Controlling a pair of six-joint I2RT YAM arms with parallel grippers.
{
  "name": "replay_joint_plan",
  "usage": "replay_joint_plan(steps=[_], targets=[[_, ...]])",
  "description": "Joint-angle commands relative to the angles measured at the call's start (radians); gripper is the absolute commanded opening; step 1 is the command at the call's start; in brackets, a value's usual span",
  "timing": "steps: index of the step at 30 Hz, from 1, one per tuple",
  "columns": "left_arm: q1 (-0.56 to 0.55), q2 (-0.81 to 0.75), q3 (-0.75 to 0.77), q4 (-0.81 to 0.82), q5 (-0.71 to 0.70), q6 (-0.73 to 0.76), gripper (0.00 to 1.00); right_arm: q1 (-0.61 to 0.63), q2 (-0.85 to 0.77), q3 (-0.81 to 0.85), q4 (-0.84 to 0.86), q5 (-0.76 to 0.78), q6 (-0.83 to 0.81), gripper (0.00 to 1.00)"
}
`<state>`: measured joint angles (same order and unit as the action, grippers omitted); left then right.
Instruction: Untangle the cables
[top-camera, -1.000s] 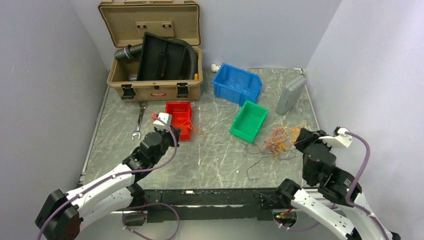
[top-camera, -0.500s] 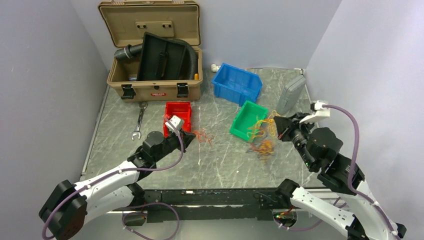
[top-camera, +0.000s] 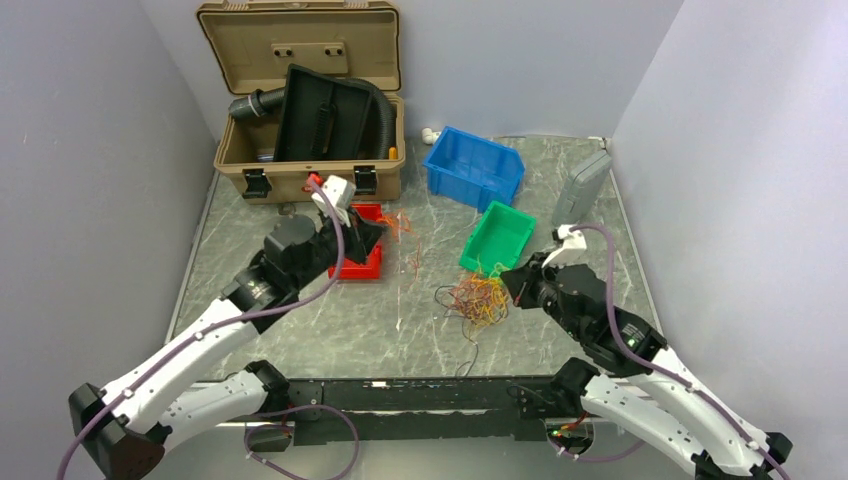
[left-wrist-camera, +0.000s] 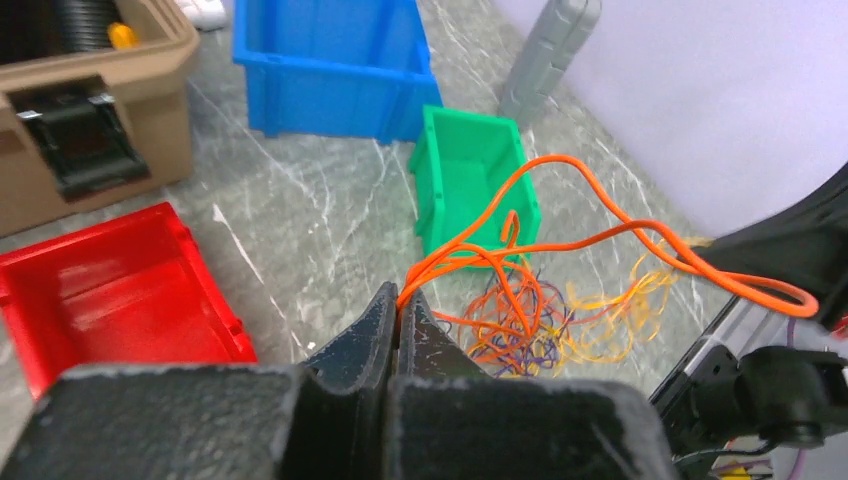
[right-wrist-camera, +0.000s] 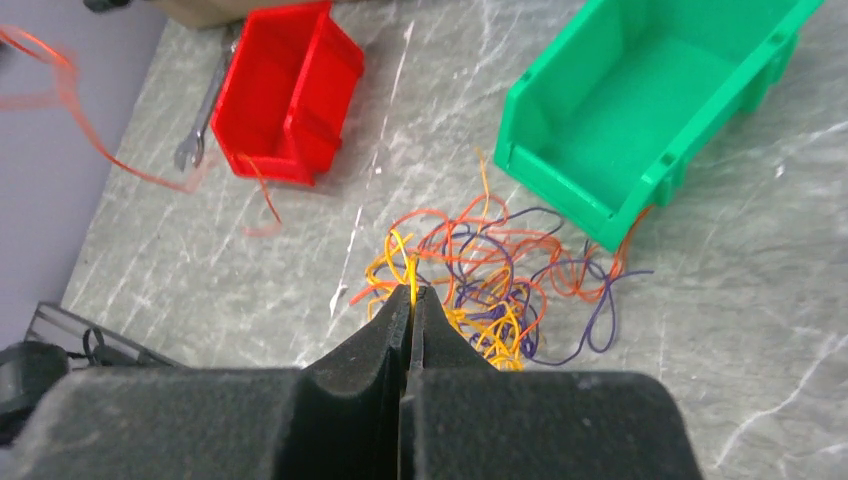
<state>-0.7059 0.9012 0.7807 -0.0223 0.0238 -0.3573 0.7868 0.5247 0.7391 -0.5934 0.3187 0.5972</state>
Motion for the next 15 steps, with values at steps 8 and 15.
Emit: replay_joint_plan(steps=[8, 15], targets=[[0.006, 0.147, 0.486, -0.562, -0.254, 0.018, 0.0, 0.002, 0.032, -0.22, 0.247, -0.121, 0.077, 0.05], [0.087, 0.268, 0.519, -0.601, -0.342, 0.0, 0.0, 0.002, 0.031, -0.284, 0.294, -0.146, 0.11, 0.11]])
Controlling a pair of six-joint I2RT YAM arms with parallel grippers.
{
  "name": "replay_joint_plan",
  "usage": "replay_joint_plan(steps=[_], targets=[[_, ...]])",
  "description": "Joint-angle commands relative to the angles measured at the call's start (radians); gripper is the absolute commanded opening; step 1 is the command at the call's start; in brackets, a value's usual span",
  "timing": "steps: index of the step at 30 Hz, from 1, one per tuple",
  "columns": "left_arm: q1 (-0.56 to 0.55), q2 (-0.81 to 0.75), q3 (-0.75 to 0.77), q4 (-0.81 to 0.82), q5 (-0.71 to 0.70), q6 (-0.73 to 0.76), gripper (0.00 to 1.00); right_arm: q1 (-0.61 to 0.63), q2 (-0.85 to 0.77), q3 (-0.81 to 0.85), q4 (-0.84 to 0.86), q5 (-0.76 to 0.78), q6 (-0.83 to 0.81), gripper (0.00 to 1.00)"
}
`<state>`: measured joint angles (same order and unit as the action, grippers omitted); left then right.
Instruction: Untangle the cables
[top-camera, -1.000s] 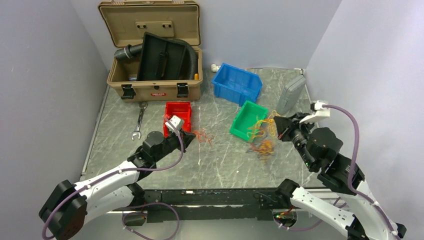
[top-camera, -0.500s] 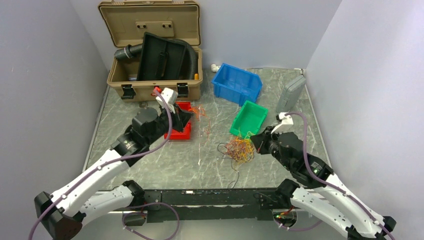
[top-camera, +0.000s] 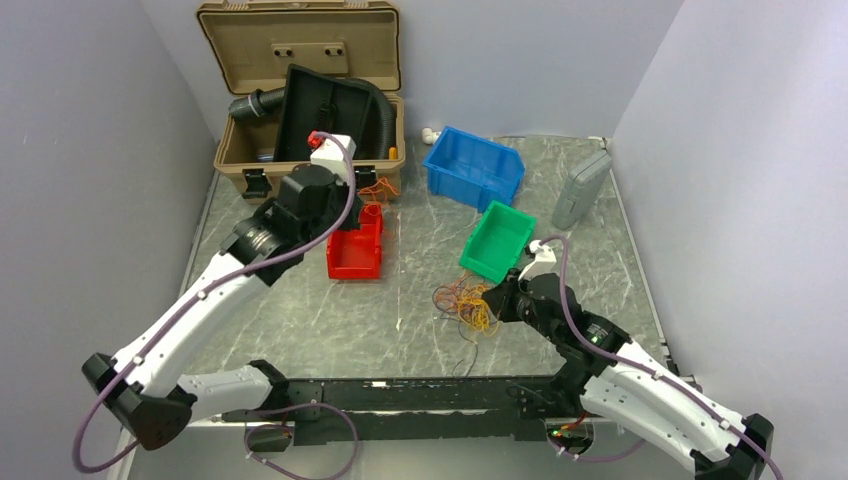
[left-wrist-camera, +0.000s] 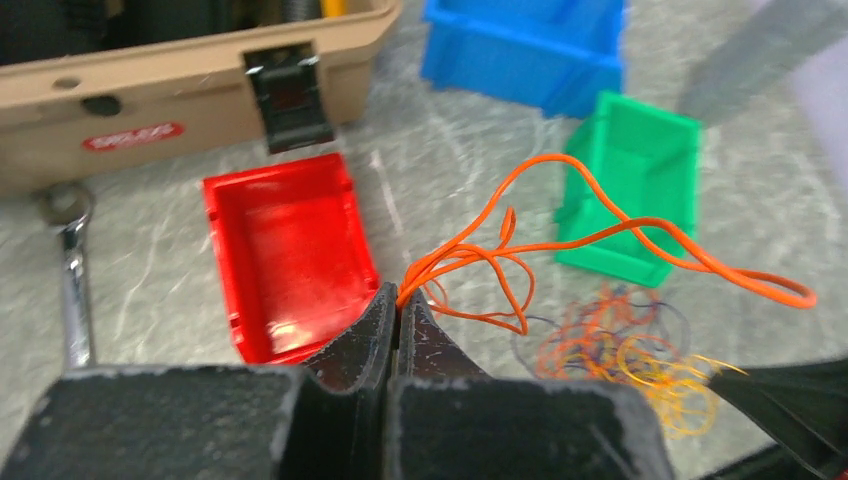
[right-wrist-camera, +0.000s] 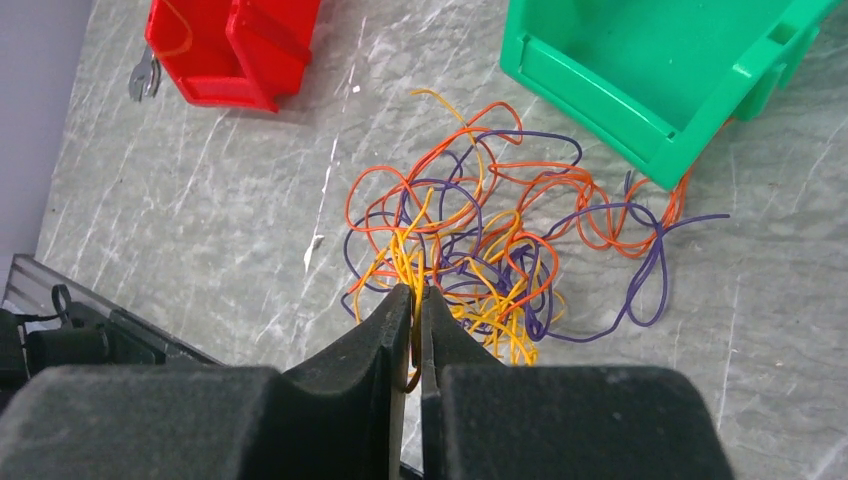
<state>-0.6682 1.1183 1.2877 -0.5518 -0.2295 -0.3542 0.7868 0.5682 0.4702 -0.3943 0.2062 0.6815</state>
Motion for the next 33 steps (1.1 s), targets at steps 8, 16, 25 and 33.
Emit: replay_joint_plan(steps=[8, 16, 25, 33], targets=[[0.173, 0.146, -0.061, 0.015, -0.078, -0.038, 0.0, 0.003, -0.003, 0.009, 0.077, -0.038, 0.008, 0.11], [0.213, 0.256, -0.046, -0.001, -0.091, -0.08, 0.0, 0.002, -0.005, 0.026, 0.056, -0.008, -0.015, 0.12], [0.218, 0.083, -0.008, 0.097, 0.266, -0.018, 0.0, 0.002, 0.005, 0.022, 0.06, -0.003, -0.014, 0.12], [0.239, 0.033, 0.091, -0.016, 0.29, -0.018, 0.0, 0.002, 0.01, -0.001, 0.095, -0.03, 0.01, 0.11]])
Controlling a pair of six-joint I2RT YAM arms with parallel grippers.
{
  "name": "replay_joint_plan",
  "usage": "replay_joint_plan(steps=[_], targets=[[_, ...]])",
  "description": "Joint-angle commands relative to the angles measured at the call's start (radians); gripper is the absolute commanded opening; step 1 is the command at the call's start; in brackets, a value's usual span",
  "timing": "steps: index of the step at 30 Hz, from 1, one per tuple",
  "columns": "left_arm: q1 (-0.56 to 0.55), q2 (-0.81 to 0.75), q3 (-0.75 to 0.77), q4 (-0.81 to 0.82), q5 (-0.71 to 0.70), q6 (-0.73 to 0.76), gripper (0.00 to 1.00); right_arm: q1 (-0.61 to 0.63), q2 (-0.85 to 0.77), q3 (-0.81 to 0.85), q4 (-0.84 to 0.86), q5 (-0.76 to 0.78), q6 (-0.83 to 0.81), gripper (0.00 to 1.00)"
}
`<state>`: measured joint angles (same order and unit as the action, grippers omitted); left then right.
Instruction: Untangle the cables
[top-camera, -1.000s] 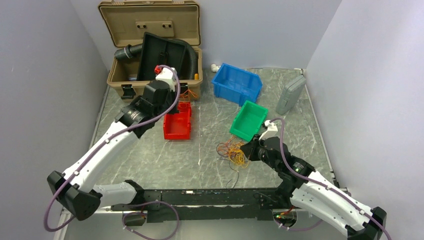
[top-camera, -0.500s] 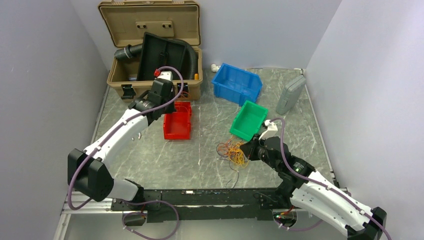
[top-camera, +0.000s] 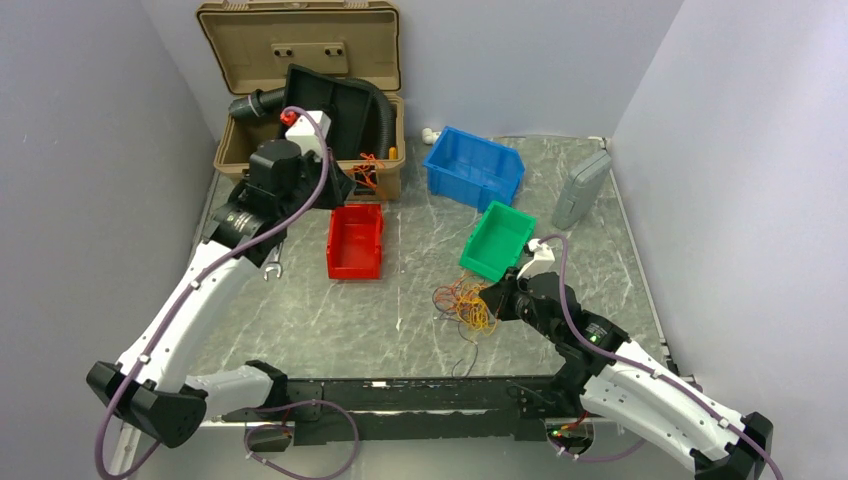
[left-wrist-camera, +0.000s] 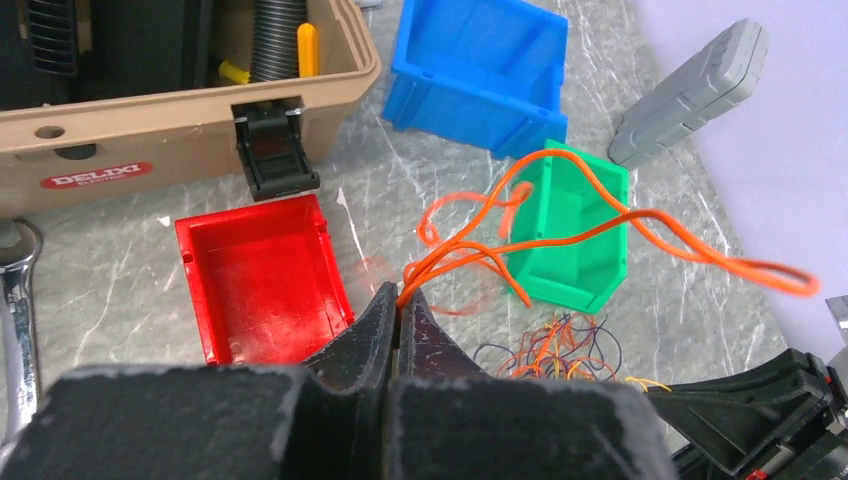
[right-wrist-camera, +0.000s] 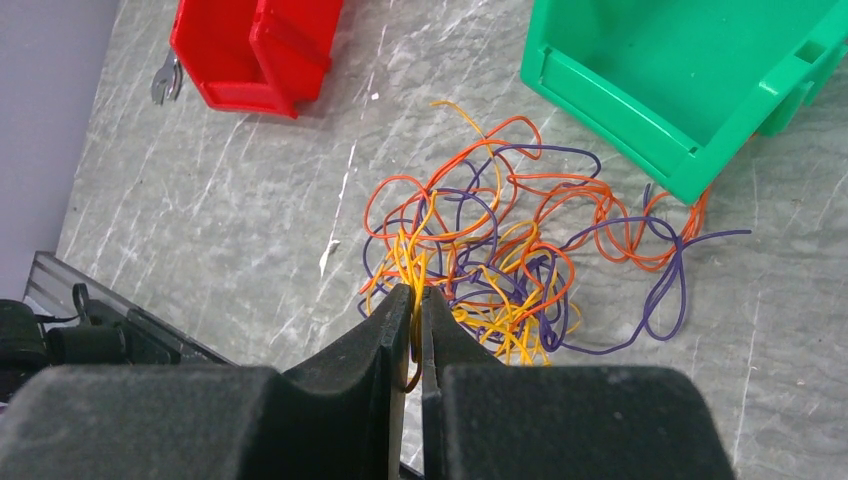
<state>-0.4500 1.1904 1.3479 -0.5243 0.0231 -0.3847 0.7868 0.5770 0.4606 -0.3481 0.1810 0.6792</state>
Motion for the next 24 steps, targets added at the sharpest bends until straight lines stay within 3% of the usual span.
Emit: replay_joint_plan(steps=[1, 17, 24], targets=[[0.029, -0.044, 0.035, -0.05, 0.036, 0.011, 0.0, 0.002, 0.0, 0.01, 0.049, -0.007, 0.013, 0.11], [0.043, -0.005, 0.113, -0.141, -0.132, 0.027, 0.0, 0.003, -0.014, 0.022, 0.02, 0.013, 0.007, 0.11], [0.043, 0.003, -0.026, -0.041, -0.186, 0.026, 0.0, 0.003, -0.02, 0.015, 0.023, 0.018, 0.008, 0.11]])
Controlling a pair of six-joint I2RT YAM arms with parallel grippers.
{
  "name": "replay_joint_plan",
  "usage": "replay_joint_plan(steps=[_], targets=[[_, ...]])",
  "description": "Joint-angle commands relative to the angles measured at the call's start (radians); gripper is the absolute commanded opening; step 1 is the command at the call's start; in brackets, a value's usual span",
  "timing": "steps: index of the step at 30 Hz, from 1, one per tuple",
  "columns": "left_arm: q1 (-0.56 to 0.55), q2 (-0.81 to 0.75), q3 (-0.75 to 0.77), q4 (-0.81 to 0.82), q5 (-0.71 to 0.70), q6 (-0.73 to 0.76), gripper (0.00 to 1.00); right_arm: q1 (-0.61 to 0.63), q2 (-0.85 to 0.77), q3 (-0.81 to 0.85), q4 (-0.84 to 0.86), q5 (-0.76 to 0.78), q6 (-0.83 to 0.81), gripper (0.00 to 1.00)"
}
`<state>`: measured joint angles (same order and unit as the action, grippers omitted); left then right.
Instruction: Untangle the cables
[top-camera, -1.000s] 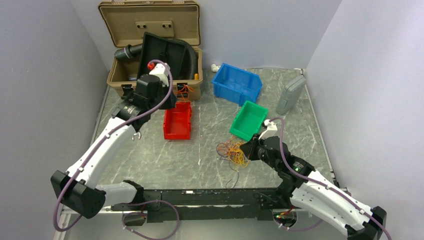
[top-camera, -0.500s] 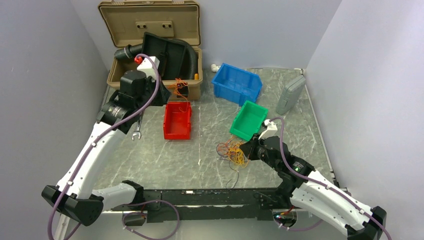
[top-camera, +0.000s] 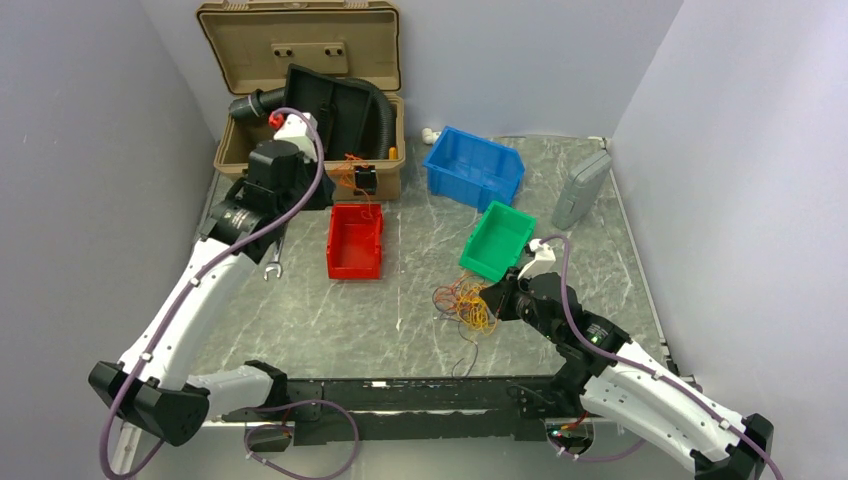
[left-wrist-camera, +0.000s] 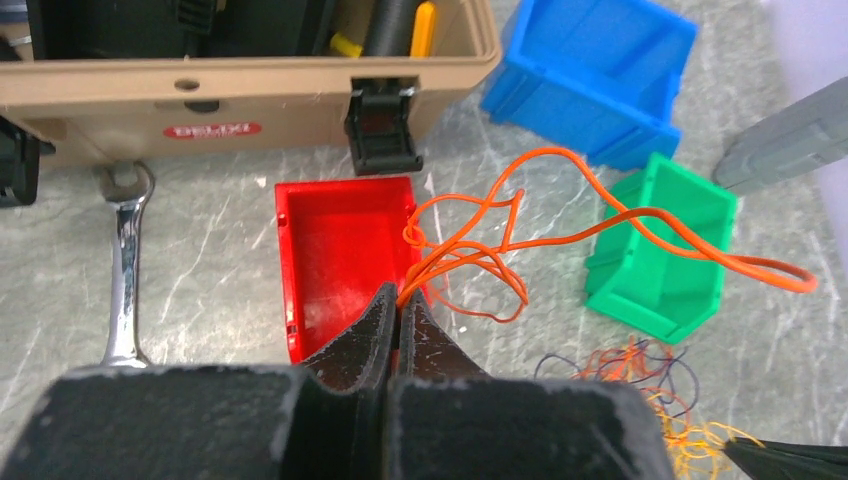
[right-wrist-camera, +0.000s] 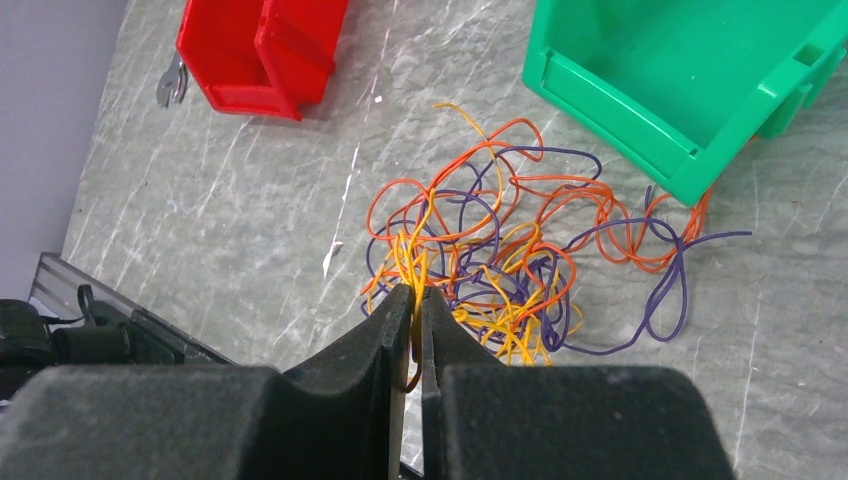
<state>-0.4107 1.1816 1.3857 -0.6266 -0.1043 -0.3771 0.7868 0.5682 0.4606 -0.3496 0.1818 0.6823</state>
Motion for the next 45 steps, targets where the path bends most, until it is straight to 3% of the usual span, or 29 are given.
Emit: replay_joint_plan(steps=[1, 18, 19, 20, 23, 26, 29, 35, 40, 45], targets=[[0.004, 0.021, -0.078, 0.071, -0.072, 0.017, 0.0, 0.002, -0.009, 0.015, 0.024, 0.016, 0.005, 0.11], [0.004, 0.312, -0.233, 0.164, -0.161, -0.075, 0.0, 0.002, -0.024, 0.02, -0.019, 0.049, 0.011, 0.11], [0.004, 0.321, -0.234, 0.16, -0.149, -0.073, 0.04, 0.002, -0.026, 0.021, -0.021, 0.05, 0.011, 0.11], [0.004, 0.323, -0.231, 0.16, -0.126, -0.069, 0.15, 0.002, -0.028, 0.02, -0.024, 0.049, 0.011, 0.11], [0.001, 0.271, -0.267, 0.19, -0.079, -0.054, 0.56, 0.002, -0.022, 0.022, -0.016, 0.034, 0.003, 0.11], [0.0, 0.185, -0.29, 0.198, -0.056, -0.044, 0.73, 0.003, 0.002, 0.035, 0.01, -0.013, -0.029, 0.1], [-0.016, 0.106, -0.305, 0.2, 0.001, -0.027, 0.8, 0.002, 0.058, 0.069, 0.058, -0.104, -0.07, 0.0], [-0.14, -0.116, -0.499, 0.445, 0.221, 0.042, 0.88, 0.006, 0.196, 0.192, 0.211, -0.351, -0.129, 0.0], [-0.162, -0.308, -0.737, 0.753, 0.461, 0.031, 0.94, 0.008, 0.272, 0.335, 0.21, -0.41, -0.138, 0.0], [-0.215, -0.352, -0.853, 0.857, 0.536, 0.018, 0.94, 0.01, 0.307, 0.42, 0.231, -0.476, -0.105, 0.0]])
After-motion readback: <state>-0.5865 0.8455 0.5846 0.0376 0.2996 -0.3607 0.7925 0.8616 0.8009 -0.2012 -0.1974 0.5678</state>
